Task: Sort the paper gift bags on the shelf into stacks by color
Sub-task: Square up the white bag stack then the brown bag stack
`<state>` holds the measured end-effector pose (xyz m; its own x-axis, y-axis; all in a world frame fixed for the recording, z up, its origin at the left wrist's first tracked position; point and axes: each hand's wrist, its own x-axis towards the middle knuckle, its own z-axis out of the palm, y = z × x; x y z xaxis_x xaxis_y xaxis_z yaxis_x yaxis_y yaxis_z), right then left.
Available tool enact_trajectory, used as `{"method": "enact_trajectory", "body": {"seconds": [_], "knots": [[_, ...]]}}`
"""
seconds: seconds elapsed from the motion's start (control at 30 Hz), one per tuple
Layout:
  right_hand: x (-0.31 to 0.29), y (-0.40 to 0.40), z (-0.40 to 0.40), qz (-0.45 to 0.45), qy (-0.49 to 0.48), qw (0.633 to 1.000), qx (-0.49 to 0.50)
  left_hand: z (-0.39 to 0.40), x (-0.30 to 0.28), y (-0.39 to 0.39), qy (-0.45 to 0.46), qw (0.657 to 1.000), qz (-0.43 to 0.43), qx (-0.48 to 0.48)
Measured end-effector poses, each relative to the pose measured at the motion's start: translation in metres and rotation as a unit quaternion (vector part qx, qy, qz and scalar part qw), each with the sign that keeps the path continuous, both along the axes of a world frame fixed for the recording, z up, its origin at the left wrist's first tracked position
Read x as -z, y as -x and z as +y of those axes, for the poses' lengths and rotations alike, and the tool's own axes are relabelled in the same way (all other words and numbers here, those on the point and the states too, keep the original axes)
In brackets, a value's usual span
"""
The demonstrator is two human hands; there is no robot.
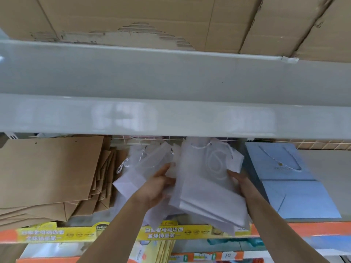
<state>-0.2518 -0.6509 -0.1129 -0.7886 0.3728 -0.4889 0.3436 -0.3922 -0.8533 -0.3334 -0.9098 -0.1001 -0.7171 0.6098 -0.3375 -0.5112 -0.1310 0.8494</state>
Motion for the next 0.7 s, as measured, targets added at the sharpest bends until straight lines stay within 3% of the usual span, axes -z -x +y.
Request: {"method": "enact_trajectory", "body": {"seconds": [0.17,0.23,0.27,0.3,0.37,0.4,0.43,0.53,0.7], "knots": [[-0.015,0.005,0.005,0.033,0.048,0.998,-0.040,0.007,-0.009,-0.007,-0.002,0.999,0.047,-0.011],[-0.021,0.007,0.009,0.058,0.034,0.997,-0.050,0.009,-0.012,-0.002,0.076,0.990,0.114,-0.020],[-0.024,0.009,0.011,0.071,0.027,0.996,-0.052,0.008,-0.011,0.005,0.158,0.971,0.177,-0.037],[-0.024,0.009,0.014,0.086,0.024,0.995,-0.052,0.007,-0.009,0.015,0.272,0.924,0.262,-0.057],[-0.023,0.007,0.019,0.111,0.019,0.993,-0.041,-0.001,-0.004,0.031,0.523,0.751,0.398,-0.063],[-0.022,0.005,0.021,0.121,0.019,0.992,-0.032,-0.006,-0.002,0.037,0.605,0.684,0.404,-0.053],[-0.019,0.002,0.024,0.127,0.022,0.991,-0.024,-0.010,0.001,0.042,0.660,0.646,0.382,-0.038],[-0.015,-0.011,0.032,0.105,0.051,0.993,-0.028,-0.020,0.014,0.052,0.736,0.593,0.328,-0.009],[-0.016,-0.019,0.046,0.075,0.066,0.995,-0.011,-0.024,0.018,0.053,0.755,0.555,0.350,-0.020]]}}
